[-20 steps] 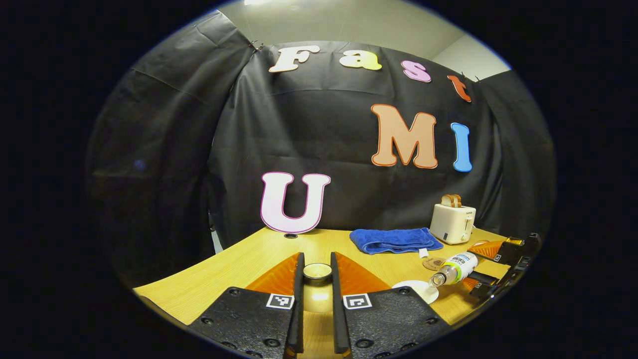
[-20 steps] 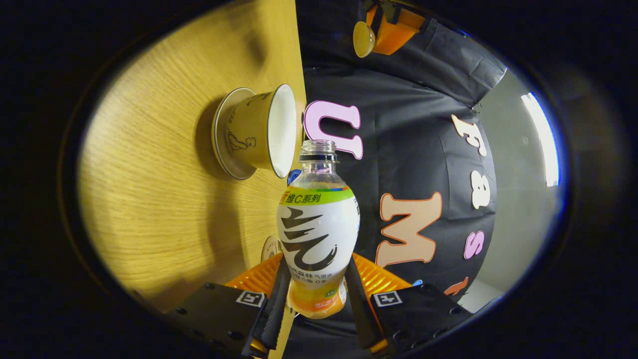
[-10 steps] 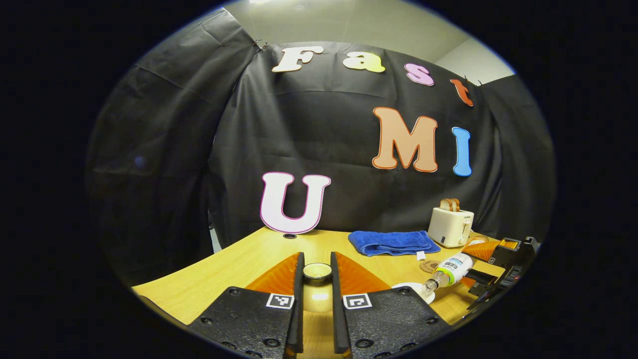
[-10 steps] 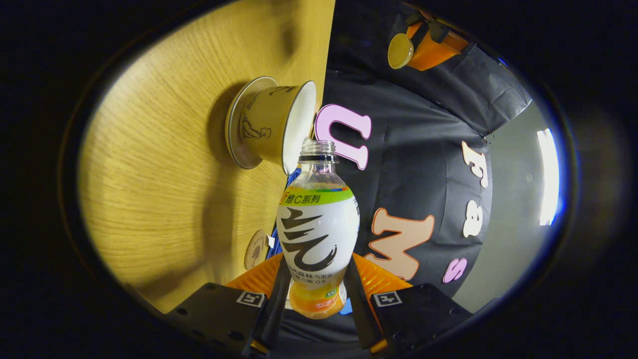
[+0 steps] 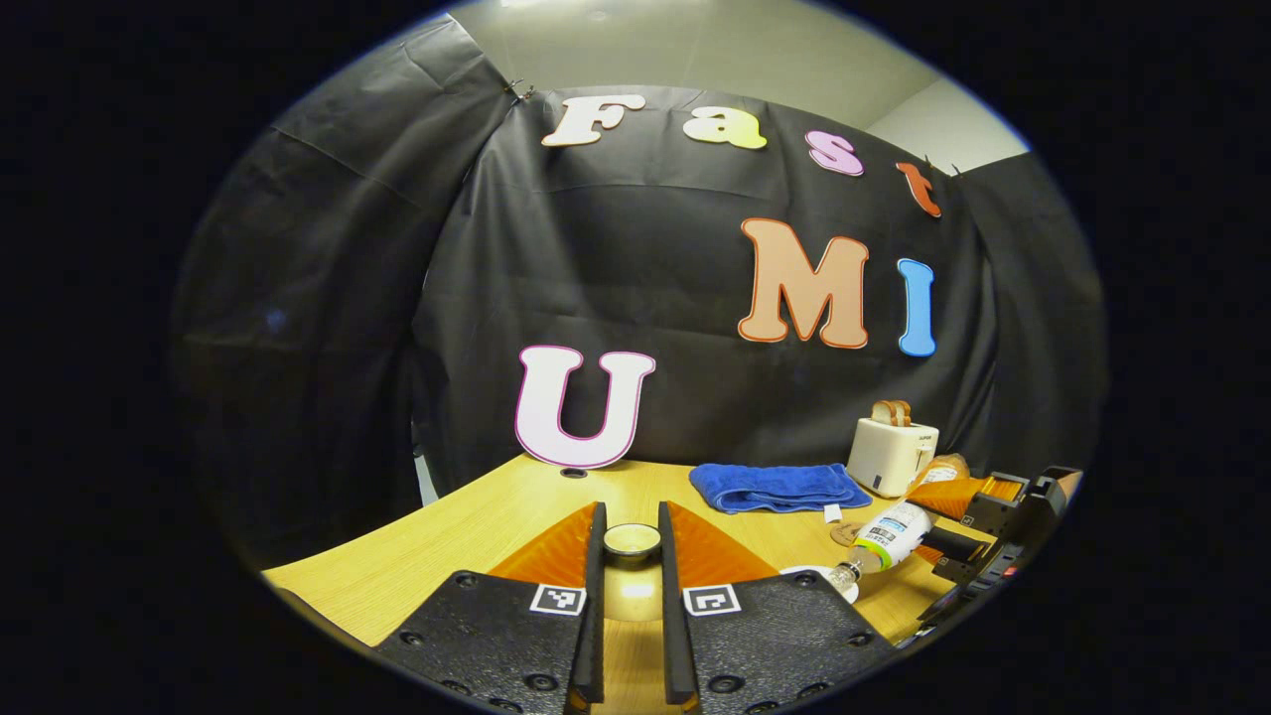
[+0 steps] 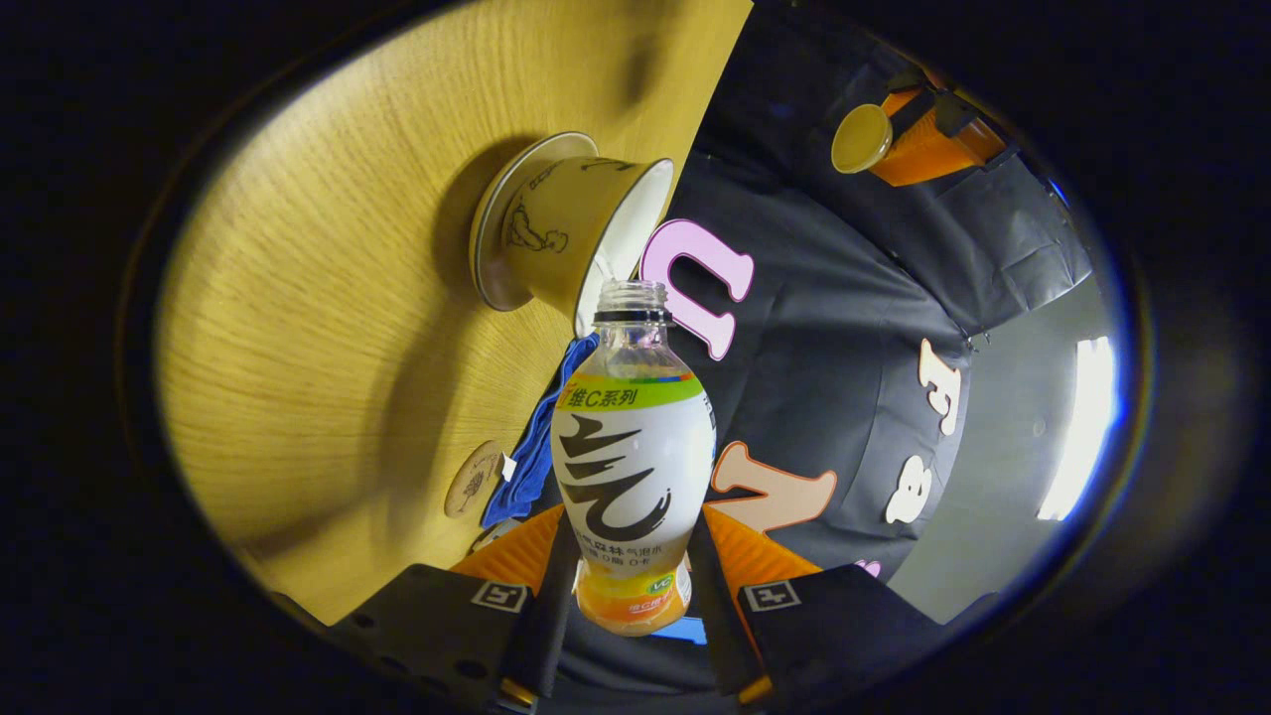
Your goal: Open the teacup lid with one hand, grasp the water bottle and pour water into the teacup with the other hand; after pouring, place the water bottle on the coaster and then close the teacup lid.
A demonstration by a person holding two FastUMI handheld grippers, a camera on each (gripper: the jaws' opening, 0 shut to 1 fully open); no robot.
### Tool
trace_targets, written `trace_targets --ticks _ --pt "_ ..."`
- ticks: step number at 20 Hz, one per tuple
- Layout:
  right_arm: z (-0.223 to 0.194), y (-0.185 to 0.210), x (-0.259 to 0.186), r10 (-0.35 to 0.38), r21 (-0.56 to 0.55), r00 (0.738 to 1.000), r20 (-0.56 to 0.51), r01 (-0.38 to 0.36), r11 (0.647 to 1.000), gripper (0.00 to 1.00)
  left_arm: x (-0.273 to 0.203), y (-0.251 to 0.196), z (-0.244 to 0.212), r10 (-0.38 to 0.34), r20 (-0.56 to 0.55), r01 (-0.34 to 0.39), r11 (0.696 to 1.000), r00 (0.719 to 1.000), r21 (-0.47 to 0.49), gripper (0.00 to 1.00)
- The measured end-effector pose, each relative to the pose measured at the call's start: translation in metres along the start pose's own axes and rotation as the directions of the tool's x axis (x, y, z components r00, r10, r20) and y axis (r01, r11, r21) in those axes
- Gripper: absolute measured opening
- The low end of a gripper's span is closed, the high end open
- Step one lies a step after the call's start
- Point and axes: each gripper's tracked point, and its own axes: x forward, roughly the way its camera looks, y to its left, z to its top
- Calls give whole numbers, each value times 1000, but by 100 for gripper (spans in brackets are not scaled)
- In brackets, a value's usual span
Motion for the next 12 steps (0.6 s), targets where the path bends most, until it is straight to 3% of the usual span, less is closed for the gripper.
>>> trace_targets --ticks 8,12 --pt "10 -11 0 -16 -139 998 66 25 990 64 -1 -2 2 -6 3 6 1000 1000 2 21" --pt "6 -7 -1 -3 -112 998 67 10 994 64 -2 -1 3 -4 9 4 1000 1000 7 21"
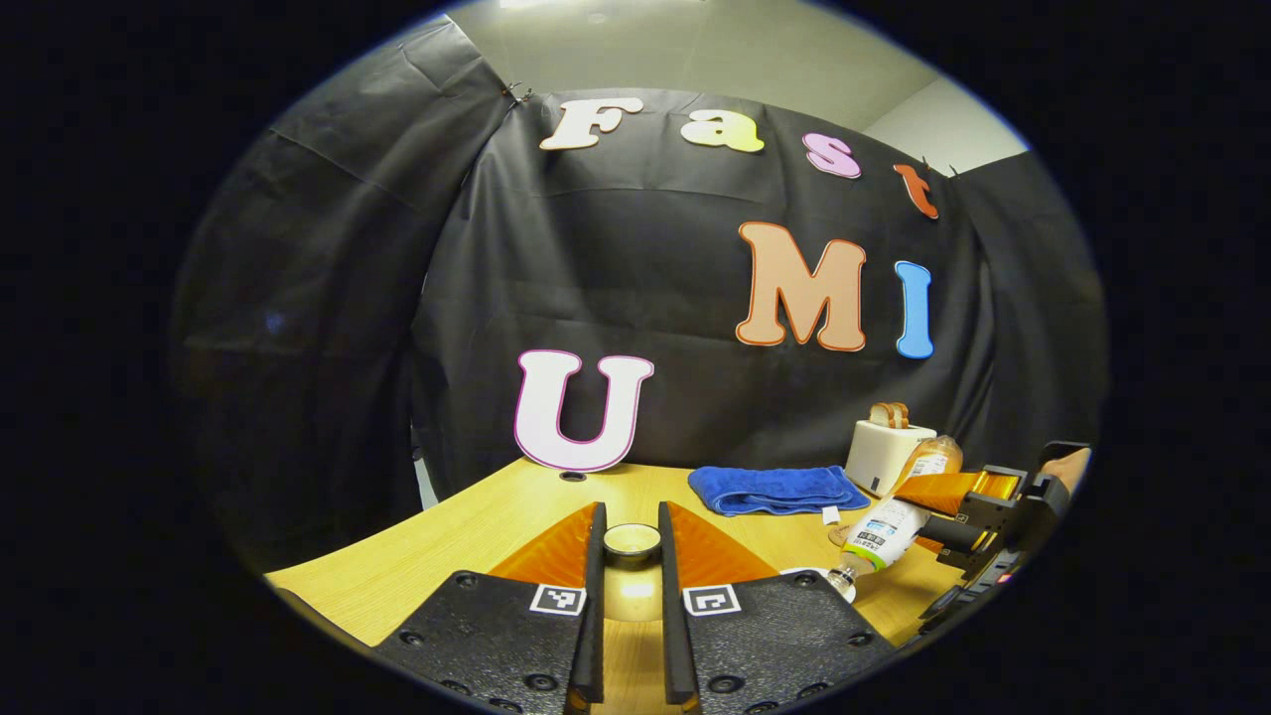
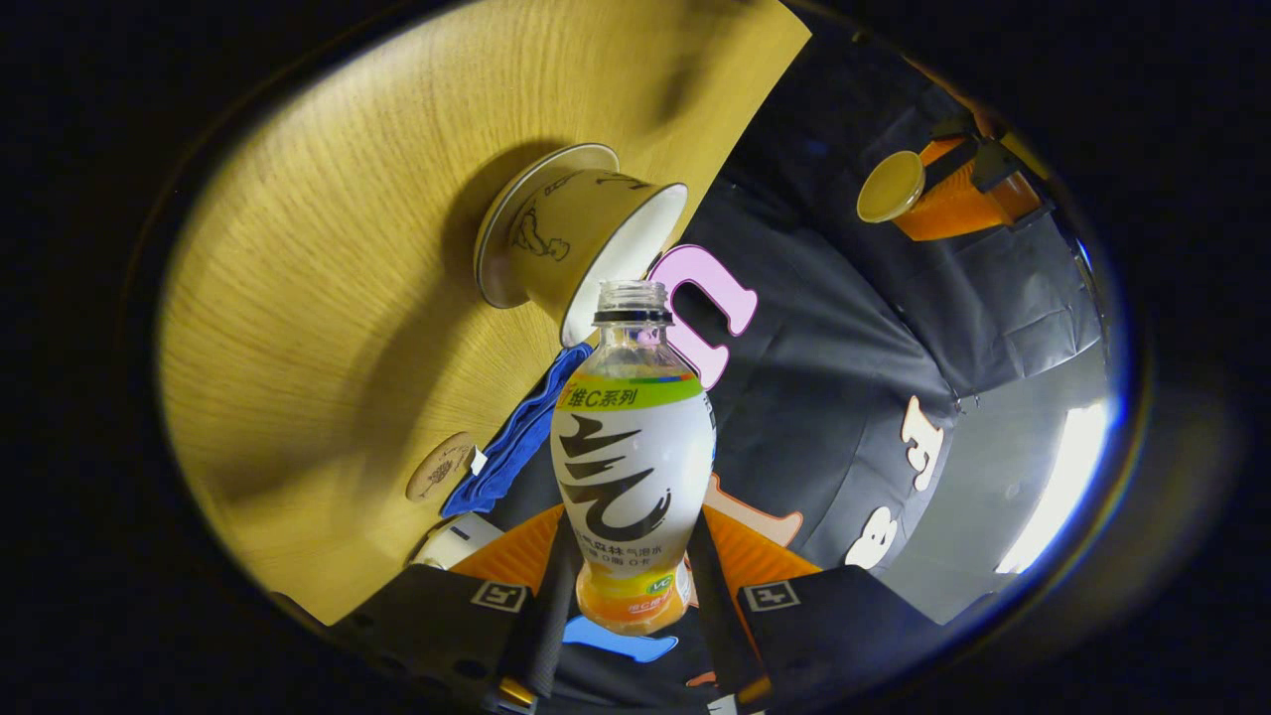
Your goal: Open the teacup lid with one hand, grasp the water bottle and pour water into the teacup with the other hand; after pouring, place the water bottle on the coaster and then close the teacup lid.
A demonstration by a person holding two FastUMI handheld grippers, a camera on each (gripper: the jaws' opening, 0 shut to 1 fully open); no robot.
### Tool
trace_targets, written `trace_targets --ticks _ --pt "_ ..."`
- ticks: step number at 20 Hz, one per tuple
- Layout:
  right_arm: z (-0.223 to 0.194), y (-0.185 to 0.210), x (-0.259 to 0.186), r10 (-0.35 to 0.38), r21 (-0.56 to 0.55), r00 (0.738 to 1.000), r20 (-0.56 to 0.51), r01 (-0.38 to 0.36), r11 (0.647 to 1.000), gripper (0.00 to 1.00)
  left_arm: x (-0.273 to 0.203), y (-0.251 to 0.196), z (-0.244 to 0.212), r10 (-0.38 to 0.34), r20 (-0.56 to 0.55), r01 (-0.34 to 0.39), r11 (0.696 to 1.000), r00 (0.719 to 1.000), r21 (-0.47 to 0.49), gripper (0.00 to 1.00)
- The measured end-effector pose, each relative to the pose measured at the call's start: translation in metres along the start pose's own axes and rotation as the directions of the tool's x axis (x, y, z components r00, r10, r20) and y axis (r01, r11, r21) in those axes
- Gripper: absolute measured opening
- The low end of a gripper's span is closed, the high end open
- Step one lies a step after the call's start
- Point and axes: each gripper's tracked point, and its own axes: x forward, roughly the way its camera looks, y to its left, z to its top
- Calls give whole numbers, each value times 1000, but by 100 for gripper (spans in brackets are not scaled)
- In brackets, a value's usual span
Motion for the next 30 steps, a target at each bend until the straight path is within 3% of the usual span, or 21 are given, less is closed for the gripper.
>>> trace_targets --ticks 5,9,13,18,27,30 --pt "1 16 -8 74 235 997 -26 -66 970 64 0 -4 -2 -9 -7 9 1000 1000 -1 21" --pt "1 24 -12 112 443 993 -43 -81 893 64 -1 -5 -1 -14 -6 14 1000 1000 -3 21" --pt "-1 38 -12 201 697 979 -44 -114 708 64 -1 -6 0 -18 -4 18 1000 1000 -3 21" --pt "-7 37 -6 252 876 967 -31 -96 473 64 -1 -8 -3 -24 -10 24 1000 1000 -10 21" --pt "-29 45 8 292 996 956 -2 -23 83 64 0 -8 -3 -26 -14 26 1000 1000 -12 22" --pt "-38 44 16 293 996 956 9 18 -89 64 -1 -8 -4 -27 -15 27 1000 1000 -13 21"
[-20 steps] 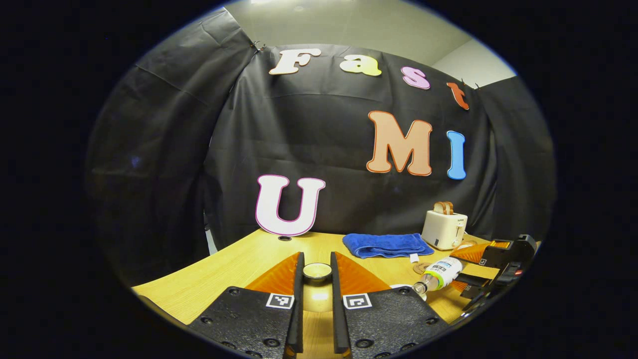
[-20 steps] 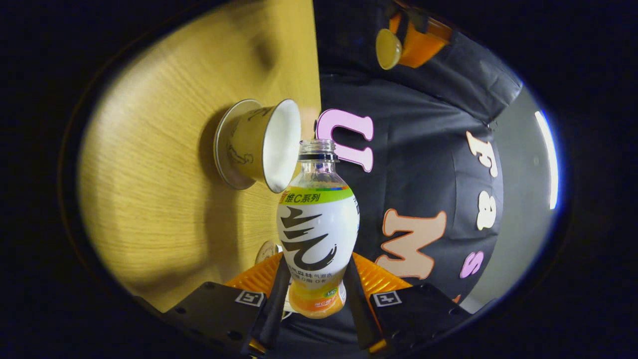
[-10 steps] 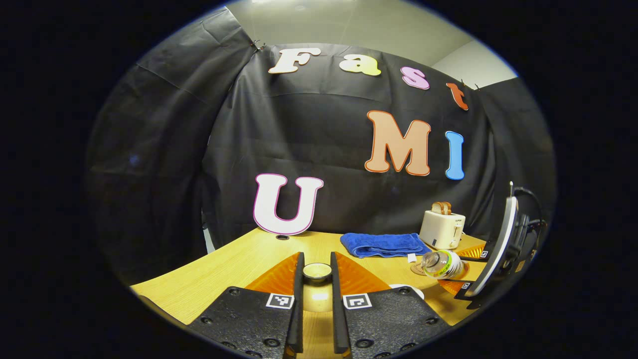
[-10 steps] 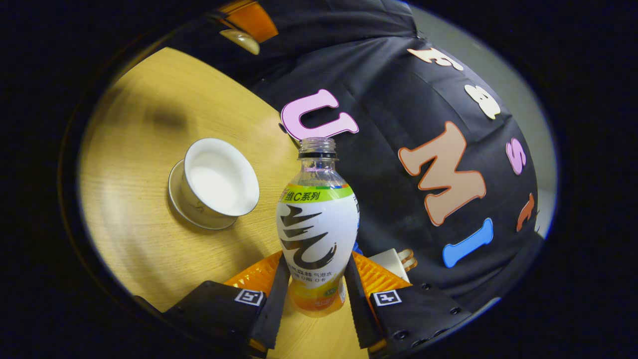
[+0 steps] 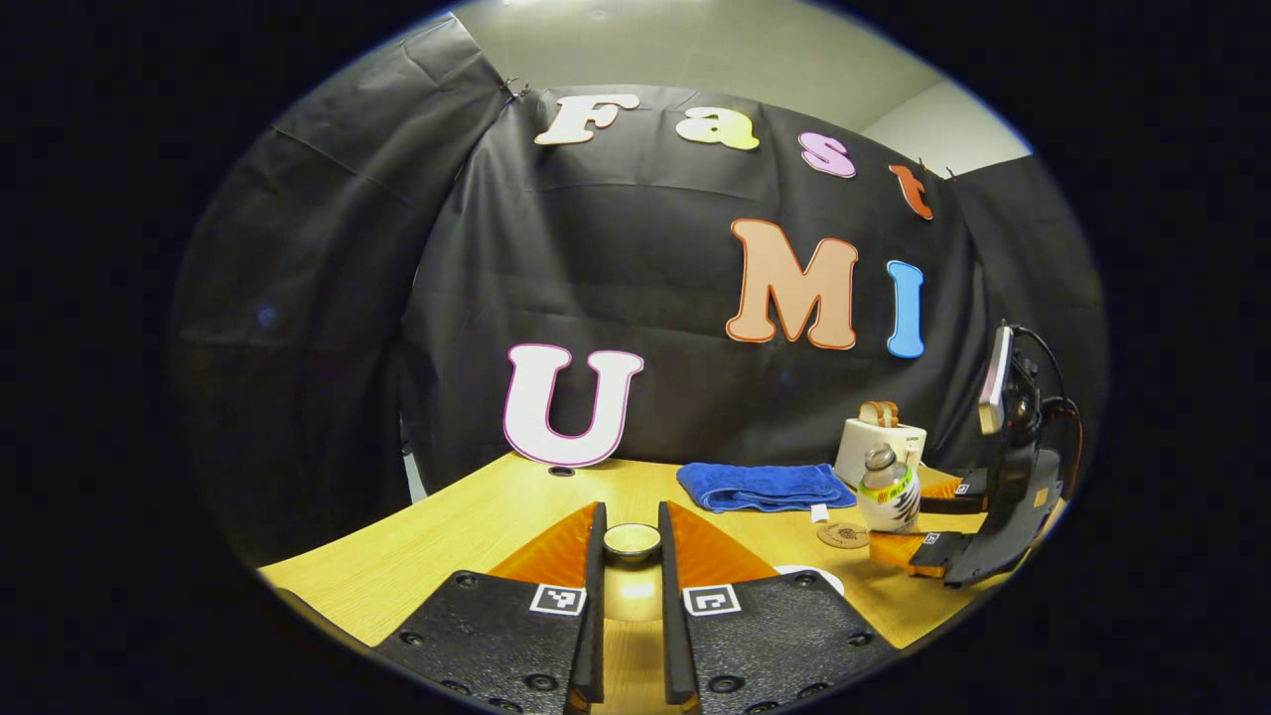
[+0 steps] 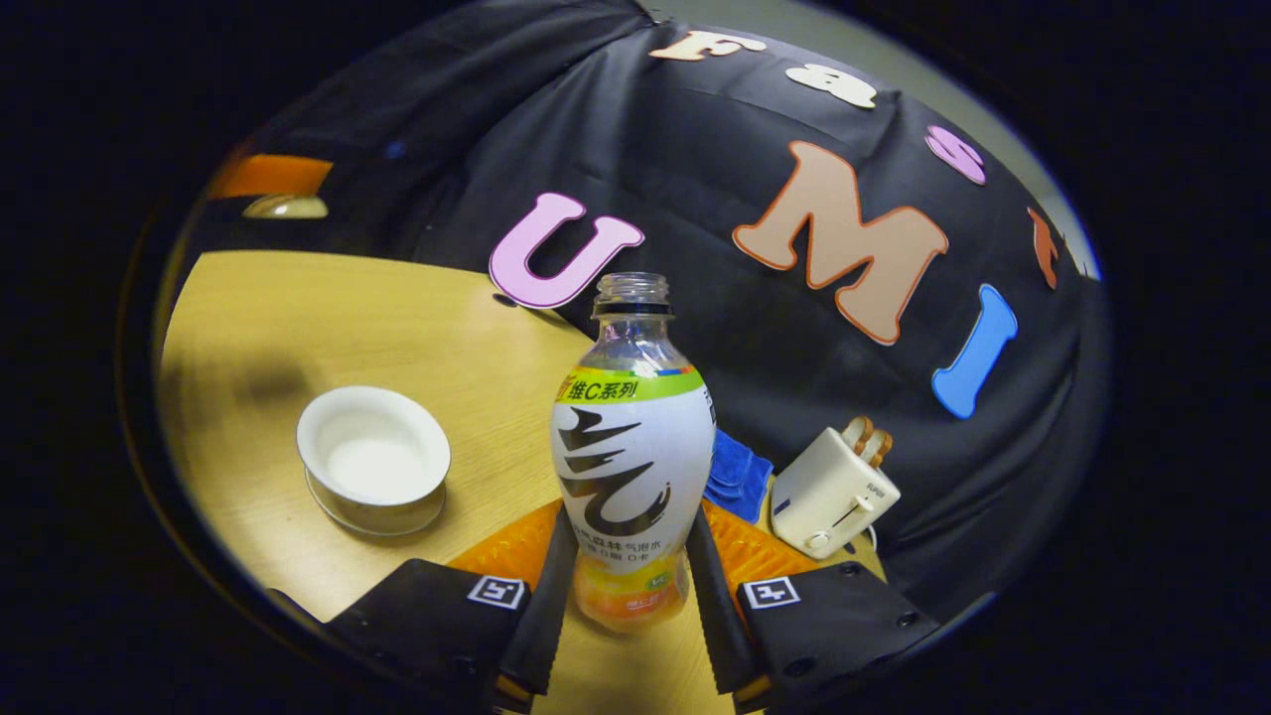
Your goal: Open the teacup lid with one hand, grasp the water bottle and pour water into the teacup with the other hand; after pouring, place the water bottle on the coaster and then close the teacup lid.
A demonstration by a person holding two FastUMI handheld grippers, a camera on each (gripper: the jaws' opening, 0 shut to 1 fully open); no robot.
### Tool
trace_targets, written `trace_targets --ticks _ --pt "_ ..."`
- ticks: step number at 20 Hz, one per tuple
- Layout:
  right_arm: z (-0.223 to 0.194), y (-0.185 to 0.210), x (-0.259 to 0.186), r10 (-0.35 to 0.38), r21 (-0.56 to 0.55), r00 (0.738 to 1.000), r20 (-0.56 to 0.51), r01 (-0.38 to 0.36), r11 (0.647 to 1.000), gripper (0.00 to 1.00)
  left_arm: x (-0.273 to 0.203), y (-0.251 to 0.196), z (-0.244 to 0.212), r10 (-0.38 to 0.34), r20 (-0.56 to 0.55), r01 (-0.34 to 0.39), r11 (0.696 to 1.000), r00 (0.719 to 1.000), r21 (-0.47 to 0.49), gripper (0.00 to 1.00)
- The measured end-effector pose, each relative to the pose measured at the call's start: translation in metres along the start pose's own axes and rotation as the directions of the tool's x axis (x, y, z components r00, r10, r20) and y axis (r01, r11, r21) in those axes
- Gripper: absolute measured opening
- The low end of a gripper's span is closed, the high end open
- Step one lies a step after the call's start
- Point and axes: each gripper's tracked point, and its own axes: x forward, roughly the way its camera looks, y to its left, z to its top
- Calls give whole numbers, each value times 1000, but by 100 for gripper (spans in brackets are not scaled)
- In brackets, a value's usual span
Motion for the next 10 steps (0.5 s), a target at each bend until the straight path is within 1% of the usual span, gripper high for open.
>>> trace_targets --ticks 2,4,7,10 --pt "3 -13 6 -13 102 1000 5 12 995 64 0 0 0 0 0 0 1000 1000 0 21" --pt "9 -27 15 -34 178 999 21 30 984 65 0 0 0 -1 0 1 1000 1000 0 21" --pt "12 -46 28 -68 261 997 40 55 964 64 0 0 -1 -4 -2 4 1000 1000 -2 21" --pt "9 -56 42 -94 324 995 43 75 943 65 0 -2 -1 -9 -4 9 1000 1000 -6 21"
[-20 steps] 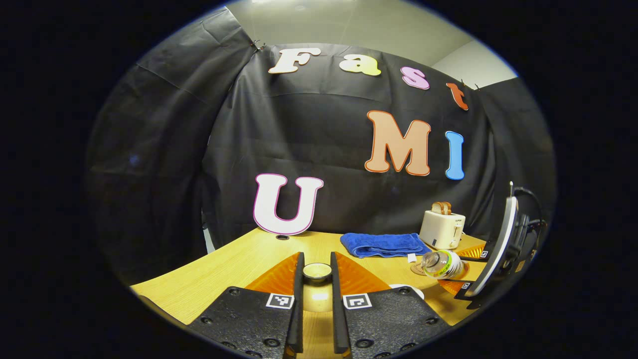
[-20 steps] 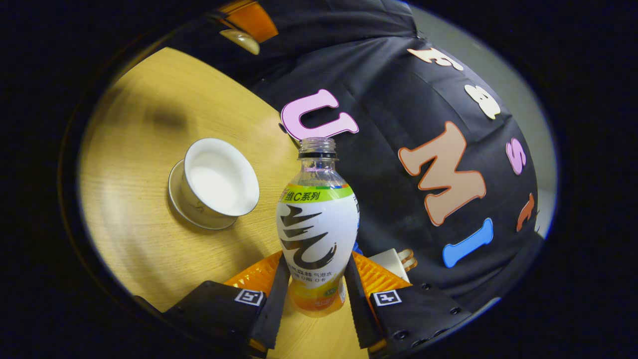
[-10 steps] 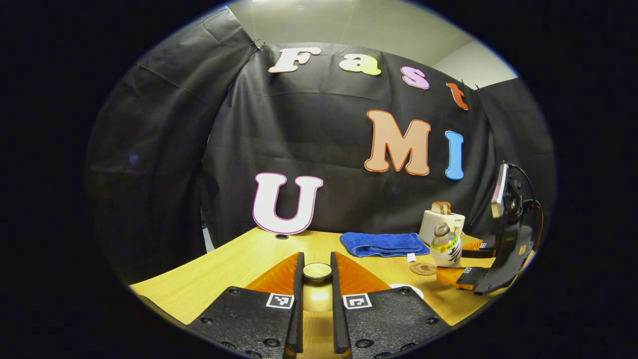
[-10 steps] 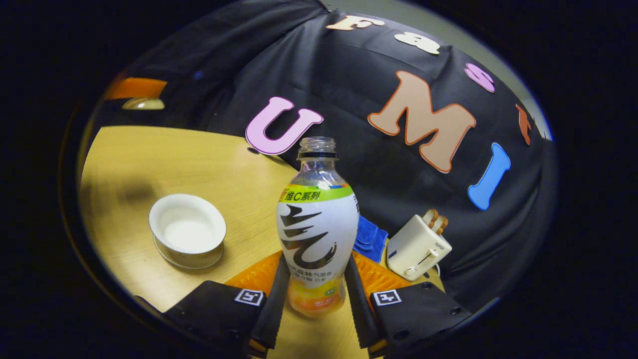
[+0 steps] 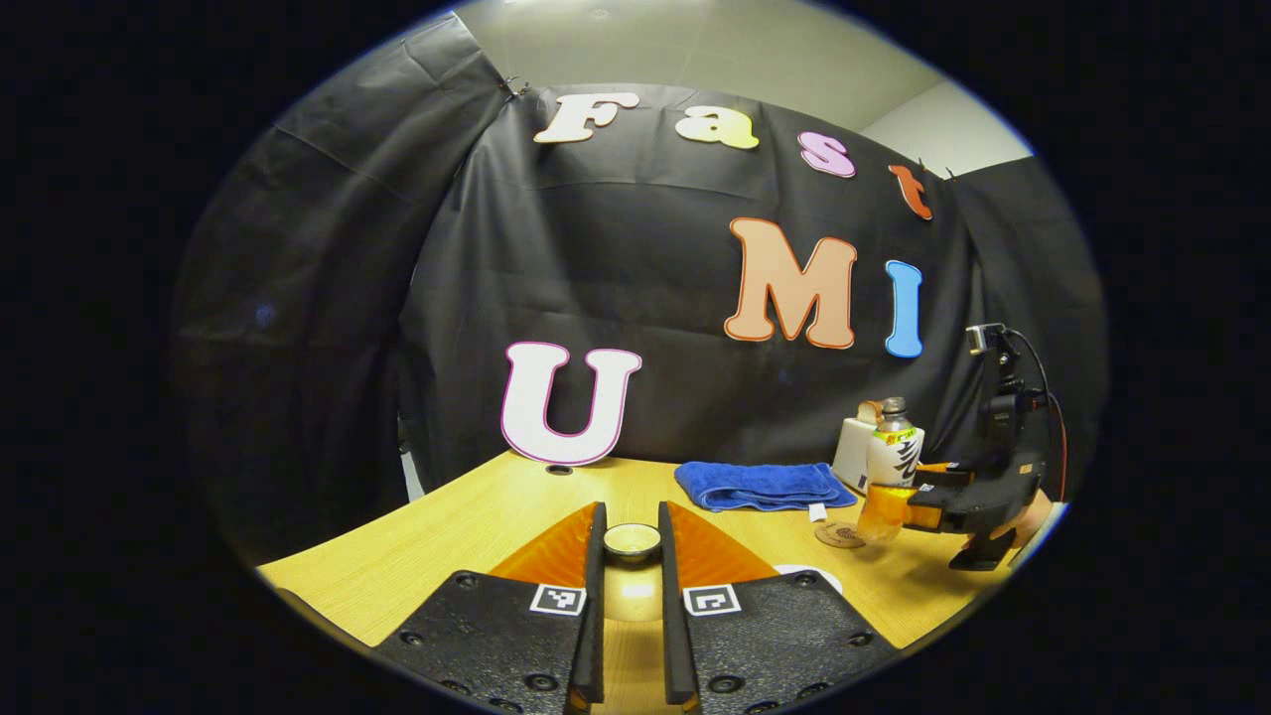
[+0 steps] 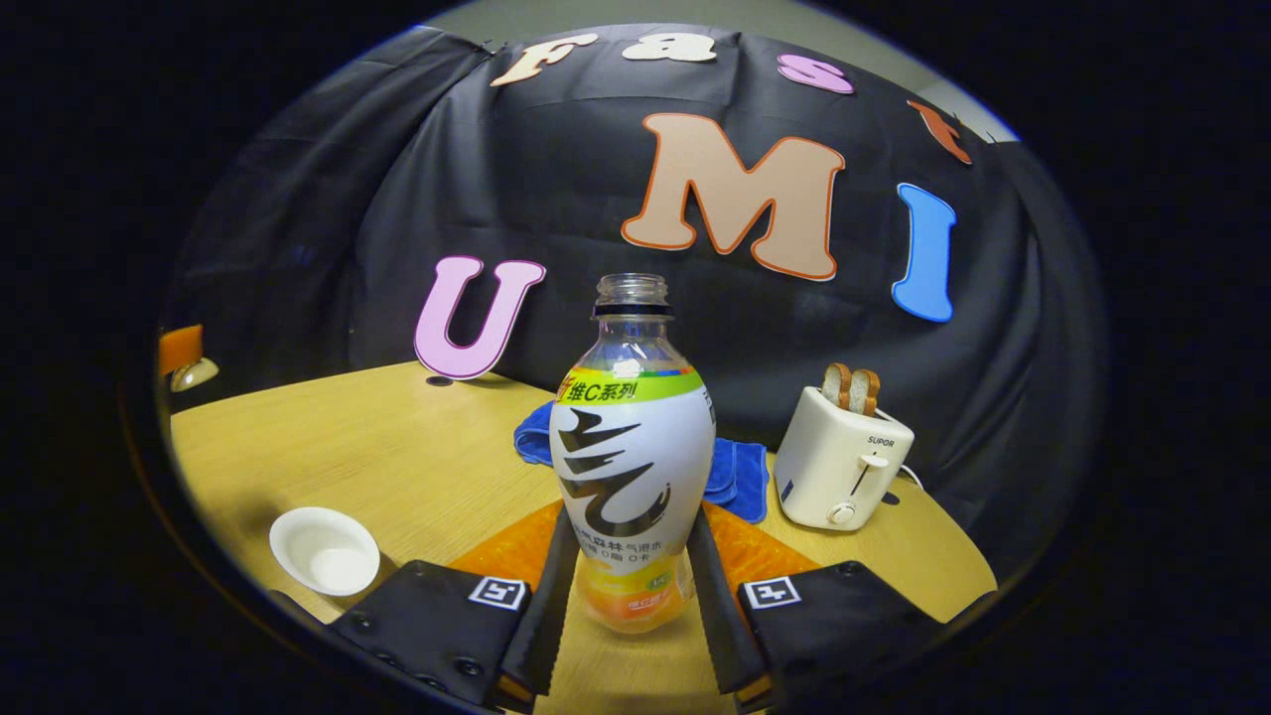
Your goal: Open the teacup lid with one hand, grasp the water bottle and pour water into the teacup with the other hand; after pouring, place the water bottle on the coaster and then close the teacup lid.
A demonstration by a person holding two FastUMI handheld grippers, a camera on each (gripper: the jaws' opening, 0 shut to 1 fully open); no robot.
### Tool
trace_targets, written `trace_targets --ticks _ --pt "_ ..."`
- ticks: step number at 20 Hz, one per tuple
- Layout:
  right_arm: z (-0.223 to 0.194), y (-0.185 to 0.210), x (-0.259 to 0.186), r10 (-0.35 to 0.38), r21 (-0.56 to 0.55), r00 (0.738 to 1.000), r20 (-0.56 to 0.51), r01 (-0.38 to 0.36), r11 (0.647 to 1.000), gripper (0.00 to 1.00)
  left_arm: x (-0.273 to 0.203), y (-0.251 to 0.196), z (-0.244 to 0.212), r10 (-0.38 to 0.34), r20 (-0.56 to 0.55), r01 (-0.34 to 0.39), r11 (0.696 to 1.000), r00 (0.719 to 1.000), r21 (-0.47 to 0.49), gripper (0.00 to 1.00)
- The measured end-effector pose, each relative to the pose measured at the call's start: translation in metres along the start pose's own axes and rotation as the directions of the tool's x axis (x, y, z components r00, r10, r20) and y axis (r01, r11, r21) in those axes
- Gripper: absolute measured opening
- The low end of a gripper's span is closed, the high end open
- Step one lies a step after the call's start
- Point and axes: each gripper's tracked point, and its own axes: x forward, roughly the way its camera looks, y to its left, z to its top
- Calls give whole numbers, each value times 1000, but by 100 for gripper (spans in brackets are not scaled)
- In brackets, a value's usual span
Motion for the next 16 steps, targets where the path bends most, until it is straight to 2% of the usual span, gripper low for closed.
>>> trace_targets --ticks 8,16 --pt "5 -16 42 -62 129 996 65 53 990 64 0 -1 1 -5 1 5 1000 1000 -2 21" --pt "-20 -27 64 -98 196 995 14 94 976 64 1 -7 -4 -24 -11 23 999 1000 -25 21"
